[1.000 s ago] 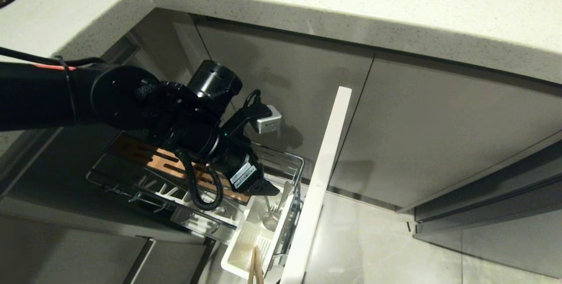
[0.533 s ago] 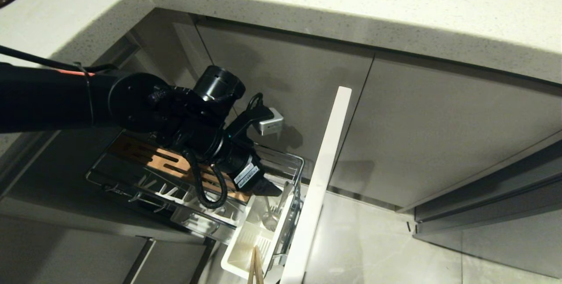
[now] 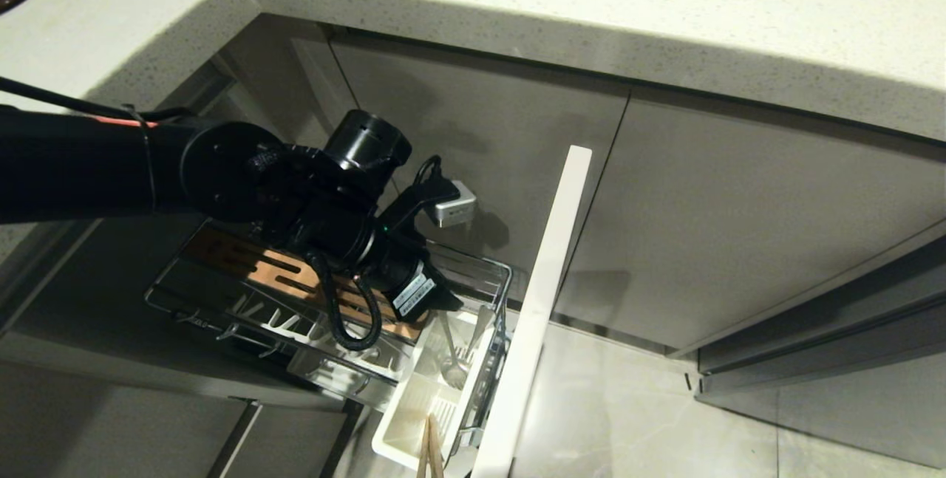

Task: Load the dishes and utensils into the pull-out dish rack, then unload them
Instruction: Take the fork out of the cupboard

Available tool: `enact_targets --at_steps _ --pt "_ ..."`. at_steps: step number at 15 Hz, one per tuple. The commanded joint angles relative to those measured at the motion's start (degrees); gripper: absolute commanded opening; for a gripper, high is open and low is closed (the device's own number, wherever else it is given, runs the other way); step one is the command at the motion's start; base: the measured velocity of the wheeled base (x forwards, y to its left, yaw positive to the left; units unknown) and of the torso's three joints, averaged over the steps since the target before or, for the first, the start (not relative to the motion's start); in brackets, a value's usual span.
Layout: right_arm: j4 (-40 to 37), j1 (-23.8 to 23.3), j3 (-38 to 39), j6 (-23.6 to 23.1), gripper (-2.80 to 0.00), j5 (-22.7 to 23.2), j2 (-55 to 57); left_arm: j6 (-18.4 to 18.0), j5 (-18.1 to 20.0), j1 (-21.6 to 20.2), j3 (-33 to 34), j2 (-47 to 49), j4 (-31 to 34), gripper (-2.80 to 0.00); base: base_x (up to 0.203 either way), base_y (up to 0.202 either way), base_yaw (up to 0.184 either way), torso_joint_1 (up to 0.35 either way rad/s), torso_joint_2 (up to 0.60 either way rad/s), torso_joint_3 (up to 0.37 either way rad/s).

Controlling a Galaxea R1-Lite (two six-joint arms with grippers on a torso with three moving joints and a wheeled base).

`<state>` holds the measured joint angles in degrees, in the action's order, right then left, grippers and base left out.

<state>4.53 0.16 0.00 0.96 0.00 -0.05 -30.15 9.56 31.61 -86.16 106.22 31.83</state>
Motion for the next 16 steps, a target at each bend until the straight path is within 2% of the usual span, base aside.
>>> enact_targets --at_steps 1,9,13,16 --pt "0.0 0.0 1.5 0.0 -2.8 0.0 0.0 -0.2 0.8 -0.1 0.0 -0.3 0.2 -2.8 0.0 0.0 0.0 0.0 0.0 0.0" --pt "0.0 0.0 1.5 0.0 -2.8 0.0 0.0 0.1 1.9 -0.1 0.2 -2.9 0.4 -2.8 0.0 0.0 0.0 0.0 0.0 0.0" --pt "0.0 0.0 1.5 0.0 -2.8 0.0 0.0 0.5 2.0 0.2 0.9 -7.5 0.9 -2.8 0.0 0.0 0.0 0.0 0.0 0.0" --pt "0.0 0.0 1.5 0.0 -2.8 0.0 0.0 0.9 2.3 0.2 1.6 -12.4 4.2 -2.8 0.0 0.0 0.0 0.0 0.0 0.0"
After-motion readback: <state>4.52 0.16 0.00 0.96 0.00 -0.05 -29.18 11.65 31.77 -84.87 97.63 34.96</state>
